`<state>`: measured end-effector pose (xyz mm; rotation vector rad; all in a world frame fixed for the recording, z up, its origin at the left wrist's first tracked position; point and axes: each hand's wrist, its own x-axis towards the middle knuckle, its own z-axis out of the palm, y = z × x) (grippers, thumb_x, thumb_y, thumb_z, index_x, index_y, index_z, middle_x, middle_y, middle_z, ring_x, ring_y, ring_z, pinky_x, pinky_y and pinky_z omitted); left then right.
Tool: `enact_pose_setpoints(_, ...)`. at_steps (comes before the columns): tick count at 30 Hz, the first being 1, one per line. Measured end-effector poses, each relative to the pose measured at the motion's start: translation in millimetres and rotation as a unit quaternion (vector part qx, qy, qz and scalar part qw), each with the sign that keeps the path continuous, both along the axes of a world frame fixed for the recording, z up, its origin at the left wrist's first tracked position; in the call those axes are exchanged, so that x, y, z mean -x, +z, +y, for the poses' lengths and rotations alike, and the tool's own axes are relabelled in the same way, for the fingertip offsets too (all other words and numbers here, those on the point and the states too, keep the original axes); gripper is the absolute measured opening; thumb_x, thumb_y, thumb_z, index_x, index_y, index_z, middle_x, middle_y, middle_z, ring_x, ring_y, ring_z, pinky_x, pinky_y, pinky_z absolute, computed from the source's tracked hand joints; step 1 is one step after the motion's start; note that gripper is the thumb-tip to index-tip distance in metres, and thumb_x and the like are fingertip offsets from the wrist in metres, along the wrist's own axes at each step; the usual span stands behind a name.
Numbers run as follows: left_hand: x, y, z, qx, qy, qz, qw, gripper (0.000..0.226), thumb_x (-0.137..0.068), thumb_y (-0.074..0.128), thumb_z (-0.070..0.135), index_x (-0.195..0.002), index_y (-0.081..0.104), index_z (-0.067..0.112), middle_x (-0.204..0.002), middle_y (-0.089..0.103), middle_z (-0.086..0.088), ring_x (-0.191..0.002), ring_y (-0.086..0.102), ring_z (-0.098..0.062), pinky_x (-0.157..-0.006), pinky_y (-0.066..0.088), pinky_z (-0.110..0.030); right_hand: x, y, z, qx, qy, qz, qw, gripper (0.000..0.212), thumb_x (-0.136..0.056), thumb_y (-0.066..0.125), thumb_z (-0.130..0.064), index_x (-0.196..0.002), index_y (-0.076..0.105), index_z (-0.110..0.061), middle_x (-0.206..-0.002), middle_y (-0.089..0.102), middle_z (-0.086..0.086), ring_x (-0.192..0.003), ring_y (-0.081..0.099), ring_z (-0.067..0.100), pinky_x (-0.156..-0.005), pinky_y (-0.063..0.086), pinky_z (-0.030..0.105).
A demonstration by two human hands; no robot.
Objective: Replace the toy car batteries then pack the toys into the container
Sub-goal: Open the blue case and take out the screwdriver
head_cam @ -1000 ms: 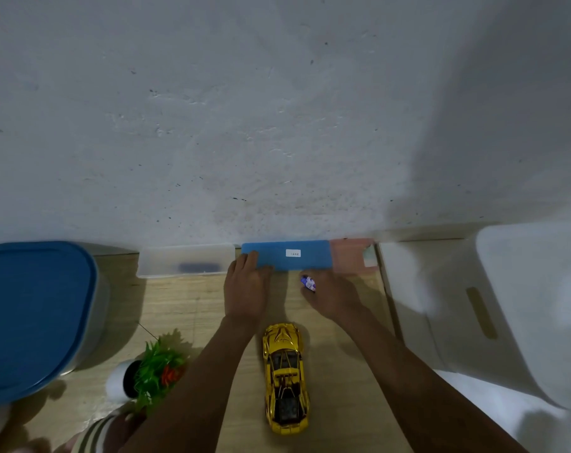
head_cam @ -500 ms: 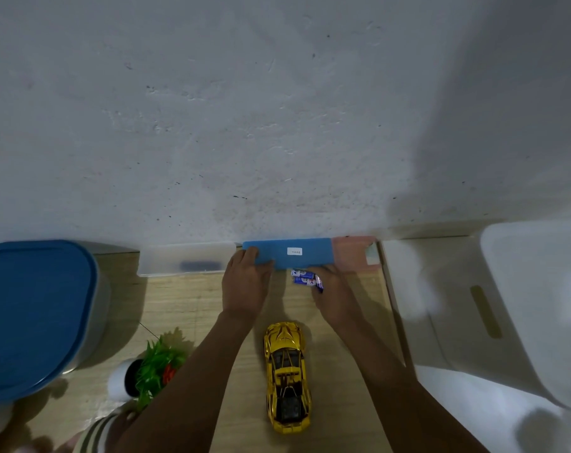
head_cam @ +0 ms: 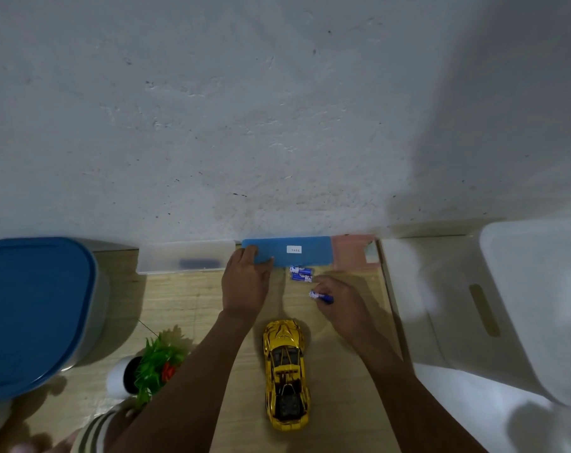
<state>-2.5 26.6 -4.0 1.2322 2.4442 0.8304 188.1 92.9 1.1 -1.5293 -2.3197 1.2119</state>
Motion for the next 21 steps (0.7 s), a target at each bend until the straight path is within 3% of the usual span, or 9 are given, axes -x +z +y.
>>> enact_pose_setpoints(3, -0.3, 2.4, -0.7, -0.003, 0.004, -0.003, 1.0, 0.032, -0.09, 0.069, 0.029, -0.114, 0.061, 0.009, -0.112, 0.065, -0.015, -0.103, 0.064, -0.031, -0.081, 0.056, -0.039, 11.8, -1.8, -1.8, -0.071, 0.036, -0.028, 0.996, 0.038, -0.085, 0.073, -0.016, -0.121, 0.066, -0.024, -0.108, 0.072, -0.005, -0.096, 0.064, 0.008, -0.078, 0.049, 0.016)
enact_pose_setpoints(6, 0.1, -4.3, -0.4, -0.015, -0.036, 0.11, 0.993, 0.017, -0.084, 0.076, 0.021, -0.097, 0.074, 0.011, -0.106, 0.069, -0.015, -0.1, 0.067, -0.034, -0.097, 0.051, -0.051, 25.6, -1.3, 3.7, -0.175, 0.054, -0.058, 0.981, 0.033, -0.079, 0.078, -0.02, -0.112, 0.072, -0.021, -0.102, 0.074, 0.001, -0.09, 0.067, 0.017, -0.074, 0.053, 0.027)
enact_pose_setpoints(8, 0.4, -7.9, 0.3, -0.004, -0.051, 0.145, 0.988, 0.01, -0.084, 0.076, 0.021, -0.092, 0.078, 0.016, -0.108, 0.07, -0.012, -0.102, 0.067, -0.032, -0.106, 0.041, -0.055, 29.0, 1.4, 6.8, -0.208, 0.058, -0.06, 0.974, 0.031, -0.076, 0.081, -0.019, -0.106, 0.074, -0.019, -0.099, 0.074, 0.002, -0.088, 0.067, 0.019, -0.072, 0.053, 0.03)
enact_pose_setpoints(13, 6.3, -9.1, -5.5, 0.023, -0.1, 0.165, 0.981, 0.017, -0.082, 0.077, 0.023, -0.099, 0.078, 0.022, -0.114, 0.068, -0.013, -0.107, 0.065, -0.034, -0.107, 0.037, -0.059, 30.0, -0.5, 5.3, -0.238, 0.08, -0.062, 0.966, 0.021, -0.075, 0.08, -0.023, -0.096, 0.076, -0.021, -0.091, 0.074, -0.001, -0.079, 0.068, 0.017, -0.066, 0.051, 0.028)
enact_pose_setpoints(16, 21.6, 3.6, -18.4, 0.007, -0.085, 0.142, 0.986, 0.04, -0.087, 0.062, 0.039, -0.12, 0.069, 0.019, -0.124, 0.065, -0.012, -0.117, 0.06, -0.03, -0.109, 0.037, -0.054, 38.4, 3.0, 8.7, -0.267, 0.081, -0.028, 0.96, 0.015, -0.075, 0.078, -0.028, -0.087, 0.075, -0.021, -0.08, 0.072, -0.004, -0.07, 0.065, 0.016, -0.061, 0.051, 0.028)
enact_pose_setpoints(18, 45.0, 9.7, -34.7, -0.011, -0.034, 0.118, 0.992, 0.055, -0.085, 0.068, 0.04, -0.134, 0.058, 0.016, -0.133, 0.058, -0.015, -0.123, 0.053, -0.033, -0.106, 0.042, -0.05, 56.6, 8.5, 9.7, -0.289, 0.108, 0.008, 0.951, 0.013, -0.077, 0.075, -0.029, -0.087, 0.075, -0.021, -0.077, 0.072, -0.006, -0.07, 0.066, 0.015, -0.062, 0.051, 0.027)
enact_pose_setpoints(21, 81.9, 11.8, -63.1, 0.048, 0.053, 0.091, 0.993, 0.089, -0.072, 0.081, 0.046, -0.144, 0.041, 0.013, -0.142, 0.043, -0.022, -0.13, 0.041, -0.04, -0.104, 0.042, -0.055, 99.8, 16.8, 7.7, -0.298, 0.179, 0.032, 0.937, 0.013, -0.079, 0.07, -0.026, -0.089, 0.075, -0.018, -0.083, 0.073, -0.004, -0.078, 0.067, 0.018, -0.068, 0.052, 0.03)
